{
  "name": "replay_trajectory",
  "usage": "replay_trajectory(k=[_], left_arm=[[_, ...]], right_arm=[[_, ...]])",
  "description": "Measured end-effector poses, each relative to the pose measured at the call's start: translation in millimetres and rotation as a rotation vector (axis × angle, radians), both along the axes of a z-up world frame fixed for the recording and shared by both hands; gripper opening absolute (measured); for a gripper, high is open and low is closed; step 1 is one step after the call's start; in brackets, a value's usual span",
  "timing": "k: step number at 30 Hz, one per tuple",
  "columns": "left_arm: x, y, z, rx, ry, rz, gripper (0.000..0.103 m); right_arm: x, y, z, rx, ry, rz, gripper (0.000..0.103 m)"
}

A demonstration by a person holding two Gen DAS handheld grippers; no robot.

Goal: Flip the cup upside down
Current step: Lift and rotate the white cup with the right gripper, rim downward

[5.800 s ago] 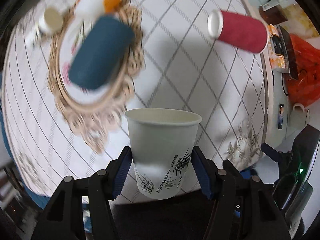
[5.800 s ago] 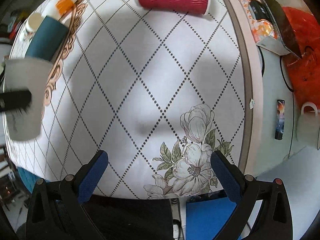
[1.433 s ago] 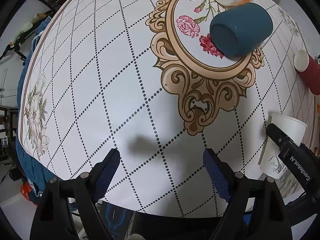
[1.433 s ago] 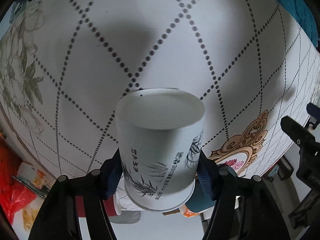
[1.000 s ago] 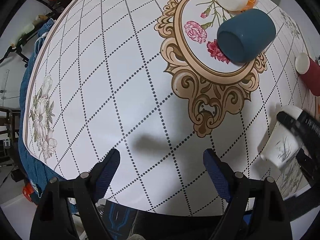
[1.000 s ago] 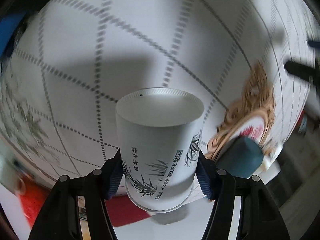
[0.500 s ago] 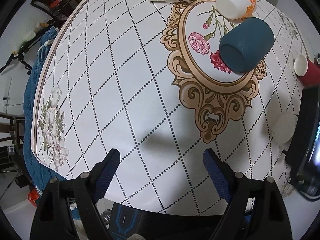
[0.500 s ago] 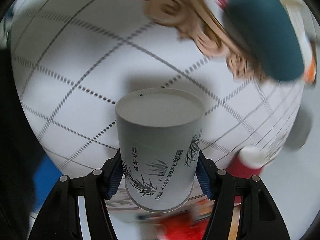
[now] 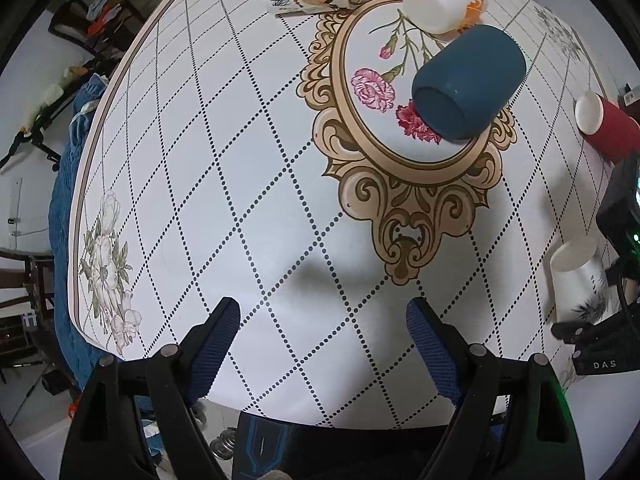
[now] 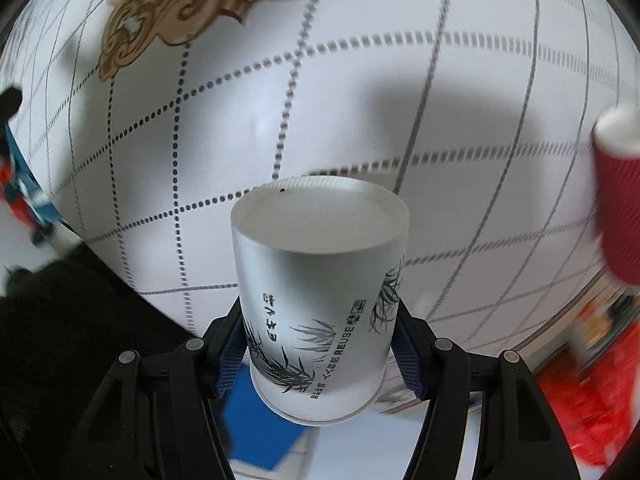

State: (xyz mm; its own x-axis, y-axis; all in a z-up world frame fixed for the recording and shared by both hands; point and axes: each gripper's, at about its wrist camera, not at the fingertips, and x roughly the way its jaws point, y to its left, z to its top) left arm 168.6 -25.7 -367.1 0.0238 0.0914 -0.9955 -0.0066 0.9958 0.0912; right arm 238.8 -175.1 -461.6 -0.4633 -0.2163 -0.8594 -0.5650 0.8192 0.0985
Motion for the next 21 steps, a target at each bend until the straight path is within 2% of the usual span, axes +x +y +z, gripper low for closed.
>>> replay_trajectory(k=[9,13,15,21], left_arm=[[-2,-4,-1,0.002,0.004,-0.015,0.085],[-2,-4,-1,0.002,0.003,-0.013,0.085],[-3,-6,0,0.002,0.002,-0.013,0.085],[-4,-7,0,0.001,0.005,-0.009,0.085]], right_arm=[[0,-31,-12,0.011,0.078,-0.266,0.068],[8,-45,-18,-0.009,0.116,-0.344,0.071],[-6,-61,-21,-0.019,0.109,-0.349,0.083],[-8,-40,0,-0.008,0.041,-0.308,0.083]])
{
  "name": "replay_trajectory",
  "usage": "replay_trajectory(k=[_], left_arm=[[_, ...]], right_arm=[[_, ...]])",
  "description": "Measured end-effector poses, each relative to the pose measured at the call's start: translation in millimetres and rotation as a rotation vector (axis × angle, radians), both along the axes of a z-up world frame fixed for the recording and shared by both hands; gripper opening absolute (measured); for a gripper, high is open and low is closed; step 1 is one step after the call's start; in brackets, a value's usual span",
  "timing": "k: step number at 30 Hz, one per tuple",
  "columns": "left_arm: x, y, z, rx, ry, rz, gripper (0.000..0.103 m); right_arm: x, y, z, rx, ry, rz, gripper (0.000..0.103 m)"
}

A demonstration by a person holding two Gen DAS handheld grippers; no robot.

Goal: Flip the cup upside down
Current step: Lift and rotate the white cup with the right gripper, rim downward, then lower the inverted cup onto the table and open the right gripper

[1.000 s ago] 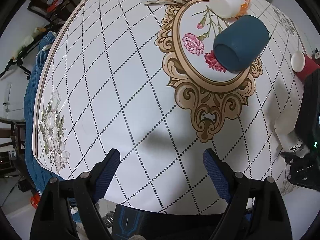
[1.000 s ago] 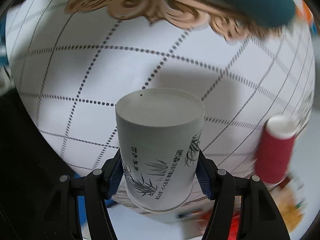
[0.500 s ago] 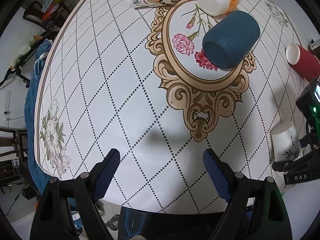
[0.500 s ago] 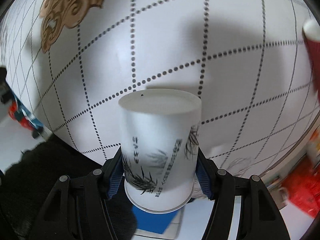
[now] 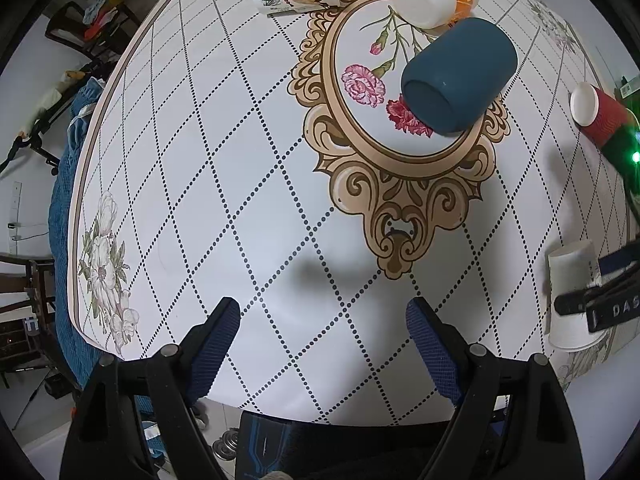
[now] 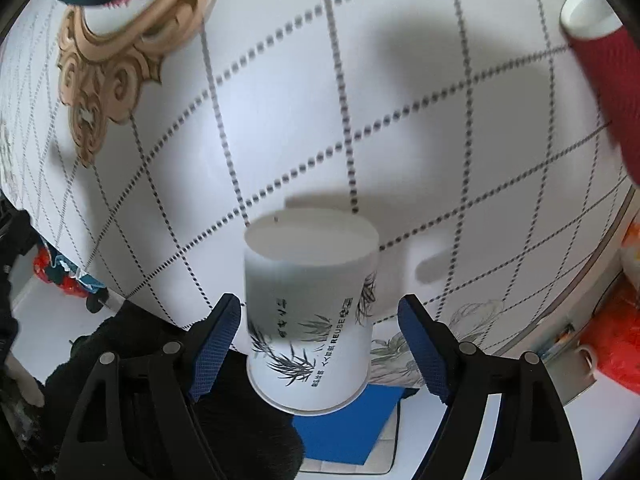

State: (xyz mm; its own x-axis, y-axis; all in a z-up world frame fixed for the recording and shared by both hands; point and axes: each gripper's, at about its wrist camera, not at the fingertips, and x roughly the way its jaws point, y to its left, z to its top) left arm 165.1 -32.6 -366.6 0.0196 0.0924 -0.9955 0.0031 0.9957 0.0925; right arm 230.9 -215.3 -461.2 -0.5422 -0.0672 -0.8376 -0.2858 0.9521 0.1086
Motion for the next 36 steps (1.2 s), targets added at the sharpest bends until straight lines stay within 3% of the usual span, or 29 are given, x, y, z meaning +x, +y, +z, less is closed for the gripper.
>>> replay_trajectory(k=[4,5,10,15,21,23,26,29,32,34,36], left_arm=[[-1,-2,2,0.001,-0.002,-0.007,0.085],[-1,-2,2,0.002,-0.003,-0.008,0.085],[-2,0,4,0.006,-0.007,-0.005,0.085],[0,4,4,-0.004,-0.004,0.014,0.085],[1,3,4,-0.011,-0.013,0.011,0.085],[1,2,3,-0.009,-0.012,0.007,0.085],[0,1,2,-0.002,-0.015,-0.004,0.085],[-3,0,3,0.001,-0.018,-0.018,0.085],[-6,-4,7,0.000,-0.028,-0.032,0.085],[-6,-6,10,-0.008,-0.034,-0.038,0.085],[-5,-6,14,-0.015,-0.041,-0.043,0.085]], right_arm=[[16,3,7,-0.005,-0.033,0.019,0.078],[25,12,7,0.000,-0.046,0.025,0.064],[41,21,33,0.040,-0.158,0.007,0.062],[42,23,74,0.115,-0.423,-0.073,0.061],[22,15,104,0.215,-0.837,-0.239,0.062],[27,8,106,0.202,-0.919,-0.247,0.061],[2,12,106,0.189,-1.027,-0.228,0.062],[-4,11,106,0.173,-1.065,-0.205,0.063],[-9,15,103,0.171,-1.043,-0.204,0.063],[-9,16,100,0.174,-1.007,-0.222,0.070],[-11,14,100,0.164,-0.973,-0.247,0.084]])
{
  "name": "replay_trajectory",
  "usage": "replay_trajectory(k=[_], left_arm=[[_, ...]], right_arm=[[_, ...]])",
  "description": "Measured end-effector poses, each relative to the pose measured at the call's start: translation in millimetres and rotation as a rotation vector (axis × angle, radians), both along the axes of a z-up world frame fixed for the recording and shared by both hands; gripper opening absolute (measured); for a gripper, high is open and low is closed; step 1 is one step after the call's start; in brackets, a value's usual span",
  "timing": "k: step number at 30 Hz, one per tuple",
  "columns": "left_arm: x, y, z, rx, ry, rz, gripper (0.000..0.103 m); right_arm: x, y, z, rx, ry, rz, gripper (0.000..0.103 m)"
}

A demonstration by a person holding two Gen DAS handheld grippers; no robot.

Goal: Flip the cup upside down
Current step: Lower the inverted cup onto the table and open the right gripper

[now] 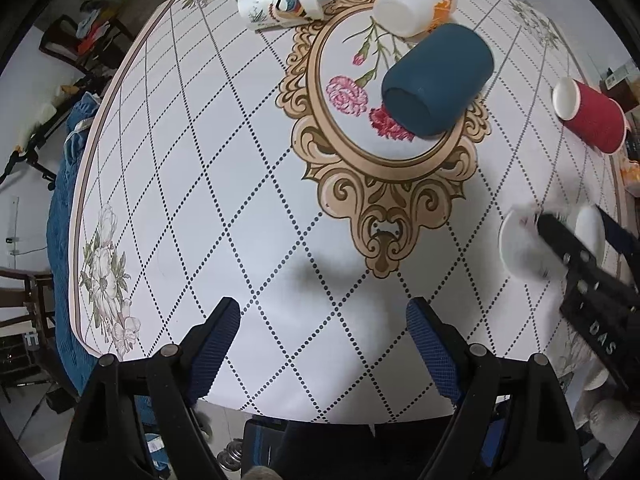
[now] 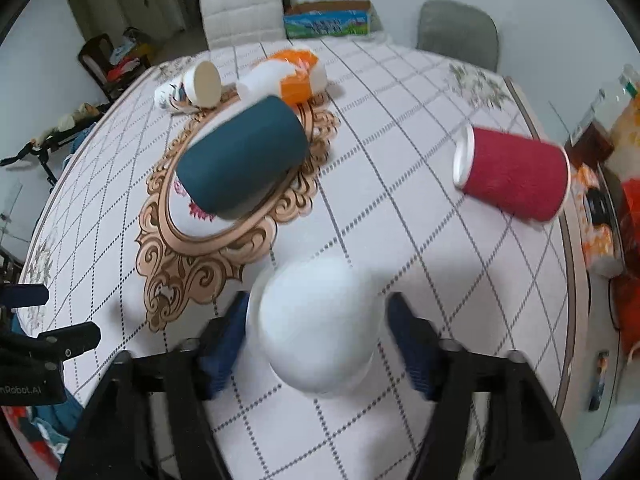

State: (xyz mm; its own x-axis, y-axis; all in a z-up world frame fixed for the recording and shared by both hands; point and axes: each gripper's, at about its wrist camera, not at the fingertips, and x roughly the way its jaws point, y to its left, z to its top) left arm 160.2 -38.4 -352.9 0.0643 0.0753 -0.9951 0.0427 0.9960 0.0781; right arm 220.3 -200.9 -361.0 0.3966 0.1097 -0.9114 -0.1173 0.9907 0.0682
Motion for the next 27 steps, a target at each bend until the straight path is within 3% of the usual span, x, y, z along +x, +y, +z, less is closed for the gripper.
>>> replay_trajectory(k=[4,6,7,8,16,27], left_arm=[[-1,-3,18,-0.017,-0.042,-0.025,0.085],[-4,-6,30,-0.022,-0.070,-0.041,0.086],[-7,-8,36,-0.024,-0.083,-0.048,0.096],[-8,-10,41,-0.029,-0.095,-0.055,0.099],[-38,-36,91,-0.059,-0.189,-0.101,0.100],[-80,-72,146,-0.060,-0.301,-0.107,0.100]], right_arm=[[-7,-9,12,-0.001,0.029,-0.055,0.087],[-18,-20,25,-0.011,0.048,-0.110,0.095],[-25,-26,34,-0.038,0.055,-0.147,0.095],[-32,-32,40,-0.049,0.058,-0.169,0.095],[-95,-68,103,-0.112,-0.006,-0.294,0.098],[-153,-99,167,-0.136,-0.117,-0.293,0.098]])
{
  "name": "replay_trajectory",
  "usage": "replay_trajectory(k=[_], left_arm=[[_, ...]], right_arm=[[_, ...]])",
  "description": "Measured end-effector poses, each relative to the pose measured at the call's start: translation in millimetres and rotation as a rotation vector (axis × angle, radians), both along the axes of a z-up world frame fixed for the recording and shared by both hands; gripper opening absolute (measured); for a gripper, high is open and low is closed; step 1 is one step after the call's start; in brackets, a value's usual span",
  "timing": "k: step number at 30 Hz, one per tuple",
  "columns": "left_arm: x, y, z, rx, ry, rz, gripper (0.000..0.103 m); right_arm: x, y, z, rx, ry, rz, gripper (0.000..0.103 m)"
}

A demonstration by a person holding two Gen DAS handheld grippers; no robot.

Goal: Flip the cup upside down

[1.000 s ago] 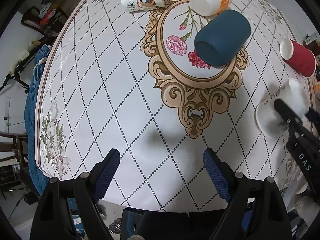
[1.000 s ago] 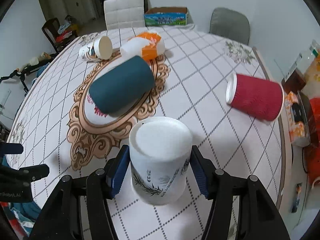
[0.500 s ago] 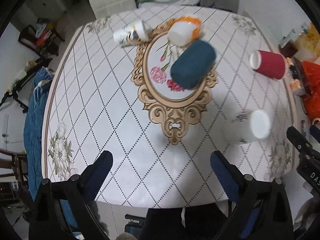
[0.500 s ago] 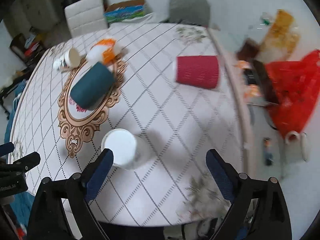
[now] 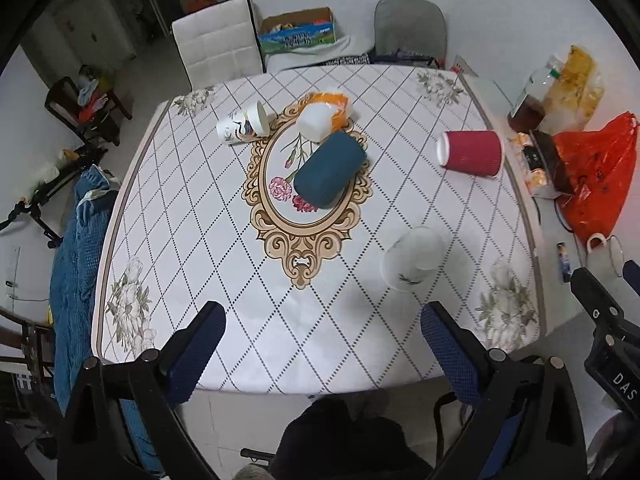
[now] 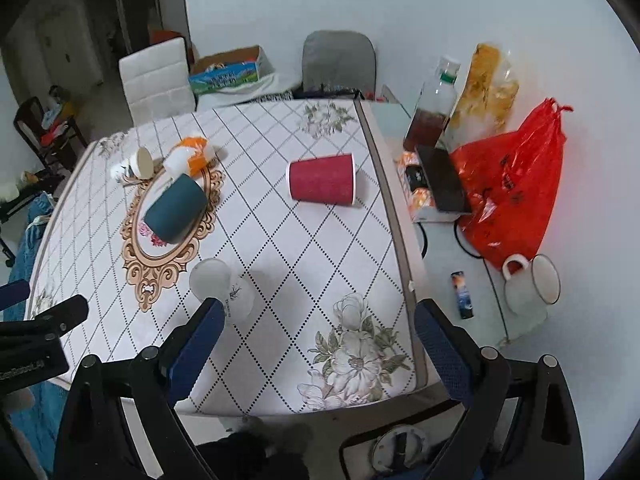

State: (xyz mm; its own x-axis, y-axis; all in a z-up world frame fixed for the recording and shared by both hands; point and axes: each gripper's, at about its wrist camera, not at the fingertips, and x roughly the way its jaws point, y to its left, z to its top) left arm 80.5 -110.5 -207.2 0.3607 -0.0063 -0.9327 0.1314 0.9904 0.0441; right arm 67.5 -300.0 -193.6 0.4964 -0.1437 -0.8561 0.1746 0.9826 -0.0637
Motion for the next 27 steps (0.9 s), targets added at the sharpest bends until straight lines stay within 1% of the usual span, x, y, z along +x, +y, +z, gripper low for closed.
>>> replay_trajectory(k=[3,8,12,17,21,27], left_arm=[[-13,-3,12,-0.001,-0.022,0.008,0.100],[-40,-3,42,-0.012,-0.072,0.023,0.100],[-68,3,74,-0.007,-0.134,0.035,0.100],[-98,9,107,-0.018,-0.179,0.053,0.100],[-120,11,125,-0.011,-0.210,0.060,0.100],[-151,14,146,-0.013,-0.252,0.071,0.100]], right_arm=[[-13,-2,17,-0.008,-0.030,0.030,0.098],[-40,0,47,-0.001,-0.062,0.071,0.098],[-64,2,73,-0.002,-0.095,0.089,0.098],[-104,7,114,-0.007,-0.154,0.110,0.098],[-133,10,140,0.003,-0.191,0.119,0.098],[-165,14,167,0.000,-0.234,0.131,0.098]])
